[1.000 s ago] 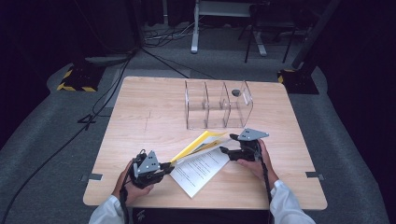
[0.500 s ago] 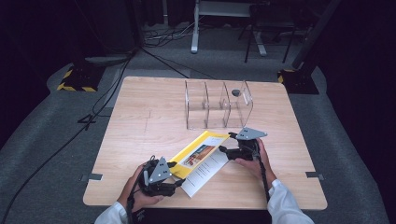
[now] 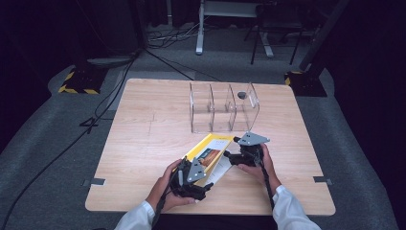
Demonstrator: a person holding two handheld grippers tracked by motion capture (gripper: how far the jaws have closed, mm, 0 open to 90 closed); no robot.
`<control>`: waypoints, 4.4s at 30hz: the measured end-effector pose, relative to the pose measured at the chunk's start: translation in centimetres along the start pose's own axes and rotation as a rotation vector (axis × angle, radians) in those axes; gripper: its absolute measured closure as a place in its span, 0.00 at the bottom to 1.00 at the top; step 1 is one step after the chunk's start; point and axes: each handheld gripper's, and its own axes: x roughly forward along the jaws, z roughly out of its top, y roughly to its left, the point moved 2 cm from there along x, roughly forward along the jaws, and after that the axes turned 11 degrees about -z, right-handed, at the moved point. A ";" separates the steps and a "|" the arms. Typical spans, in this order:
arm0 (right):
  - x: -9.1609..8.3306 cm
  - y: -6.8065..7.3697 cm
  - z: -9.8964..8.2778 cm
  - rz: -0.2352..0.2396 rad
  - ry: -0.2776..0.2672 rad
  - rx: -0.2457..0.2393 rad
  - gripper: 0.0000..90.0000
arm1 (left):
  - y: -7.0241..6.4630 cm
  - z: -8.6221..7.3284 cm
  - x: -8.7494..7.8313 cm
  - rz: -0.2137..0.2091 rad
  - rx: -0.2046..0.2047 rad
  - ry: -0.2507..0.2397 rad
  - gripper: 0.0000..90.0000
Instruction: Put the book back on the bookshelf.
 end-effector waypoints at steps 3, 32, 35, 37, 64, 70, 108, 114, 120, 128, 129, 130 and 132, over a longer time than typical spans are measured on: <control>-0.1 0.1 0.0 0.010 -0.009 0.000 0.36 | 0.1 0.2 0.9 0.021 0.000 0.041 0.27; -1.1 1.0 0.7 0.059 -0.062 -0.008 0.41 | 0.2 0.6 0.5 0.137 -0.036 0.021 0.52; -1.1 1.4 0.9 0.066 -0.069 -0.012 0.41 | 0.2 0.6 1.1 0.120 -0.044 0.057 0.40; -1.1 1.6 1.0 0.055 -0.070 -0.019 0.41 | 0.2 0.5 1.7 0.104 -0.053 0.086 0.32; -1.8 3.7 1.7 0.048 -0.073 -0.027 0.44 | 0.6 1.6 1.7 0.137 -0.083 0.084 0.29; -1.6 3.8 2.3 0.052 -0.089 -0.010 0.44 | 0.8 1.6 1.1 0.179 -0.094 0.077 0.41; -1.7 1.7 0.1 0.346 -0.161 -0.153 0.58 | 3.1 -4.3 -5.8 -0.061 0.051 -0.050 0.90; -2.2 2.5 0.0 0.379 -0.163 -0.230 0.70 | 3.1 -4.3 -5.7 -0.070 0.055 -0.025 0.83; -3.0 3.1 -0.1 0.392 -0.165 -0.295 0.78 | 3.4 -3.9 -6.2 -0.033 0.022 0.038 0.61; -4.3 4.2 0.5 0.448 -0.206 -0.369 0.89 | 3.1 -3.2 -7.0 0.055 0.012 0.156 0.51; -4.5 4.4 0.6 0.452 -0.210 -0.386 0.90 | 3.1 -3.0 -7.1 0.061 0.011 0.156 0.50; -4.5 4.5 0.6 0.455 -0.210 -0.391 0.91 | 2.9 -2.7 -7.1 0.059 0.010 0.154 0.50; -4.7 4.8 0.8 0.460 -0.216 -0.400 0.91 | 2.6 -2.2 -6.9 0.047 0.006 0.150 0.50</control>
